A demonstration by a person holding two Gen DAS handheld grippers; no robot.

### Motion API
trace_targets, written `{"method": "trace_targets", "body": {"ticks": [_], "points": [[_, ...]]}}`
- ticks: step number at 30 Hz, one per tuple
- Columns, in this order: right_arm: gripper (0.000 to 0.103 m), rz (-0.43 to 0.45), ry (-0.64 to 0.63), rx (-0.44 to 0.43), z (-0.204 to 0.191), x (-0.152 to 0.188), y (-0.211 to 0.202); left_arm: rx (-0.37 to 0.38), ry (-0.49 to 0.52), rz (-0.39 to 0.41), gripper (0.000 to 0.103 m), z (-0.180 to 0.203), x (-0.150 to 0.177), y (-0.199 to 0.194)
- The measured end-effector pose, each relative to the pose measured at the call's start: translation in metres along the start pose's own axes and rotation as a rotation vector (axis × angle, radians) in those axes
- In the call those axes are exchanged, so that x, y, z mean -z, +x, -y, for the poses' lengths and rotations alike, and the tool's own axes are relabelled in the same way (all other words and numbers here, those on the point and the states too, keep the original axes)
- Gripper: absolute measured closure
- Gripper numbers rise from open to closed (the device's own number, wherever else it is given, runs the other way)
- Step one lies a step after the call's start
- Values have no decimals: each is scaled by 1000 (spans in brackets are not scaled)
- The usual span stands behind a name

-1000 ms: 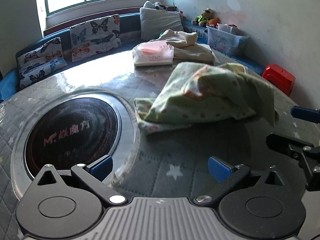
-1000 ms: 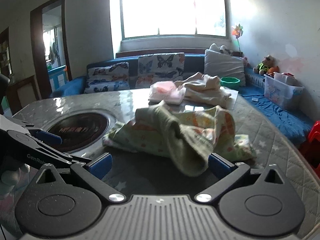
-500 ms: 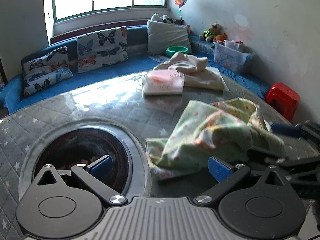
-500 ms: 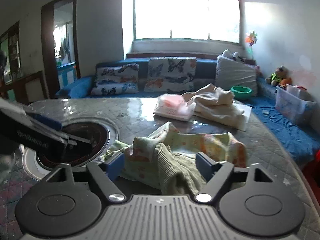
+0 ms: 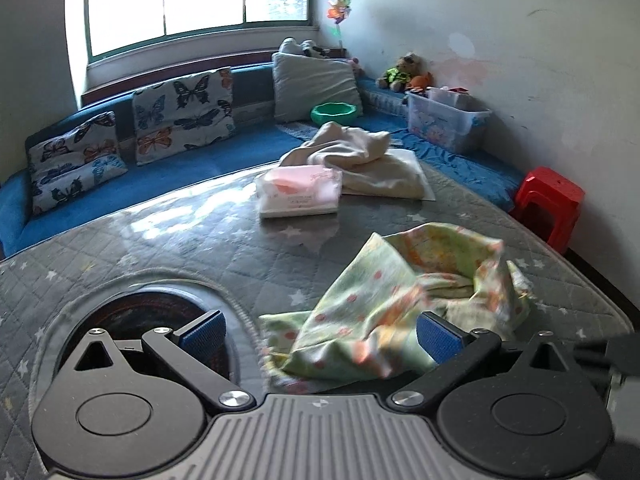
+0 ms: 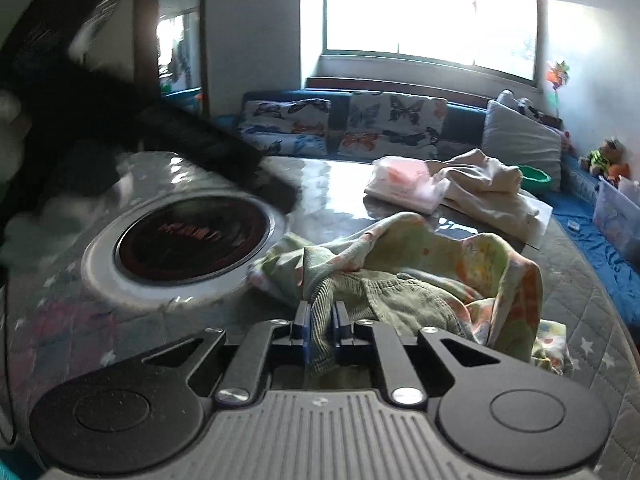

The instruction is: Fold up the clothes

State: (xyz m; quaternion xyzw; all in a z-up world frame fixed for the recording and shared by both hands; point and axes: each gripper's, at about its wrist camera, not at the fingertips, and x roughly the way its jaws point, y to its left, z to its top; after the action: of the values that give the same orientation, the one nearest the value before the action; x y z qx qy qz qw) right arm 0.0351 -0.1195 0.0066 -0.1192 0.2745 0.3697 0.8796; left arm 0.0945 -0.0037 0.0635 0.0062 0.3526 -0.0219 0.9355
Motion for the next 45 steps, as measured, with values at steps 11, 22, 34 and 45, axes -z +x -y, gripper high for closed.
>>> {"method": "trace_targets", "body": {"ticks": [11, 22, 34, 45], "points": [[95, -40, -68, -130, -45, 21, -26, 38, 112, -79, 1, 39, 12, 36], [94, -79, -120, -241, -73, 33, -49, 96, 116, -193, 71, 20, 42, 53], [54, -1, -50, -54, -21, 1, -47, 115, 42, -115, 95, -20, 44, 17], [68, -111, -94, 170, -5, 15, 20, 78, -8, -99, 95, -49, 49, 6]]}}
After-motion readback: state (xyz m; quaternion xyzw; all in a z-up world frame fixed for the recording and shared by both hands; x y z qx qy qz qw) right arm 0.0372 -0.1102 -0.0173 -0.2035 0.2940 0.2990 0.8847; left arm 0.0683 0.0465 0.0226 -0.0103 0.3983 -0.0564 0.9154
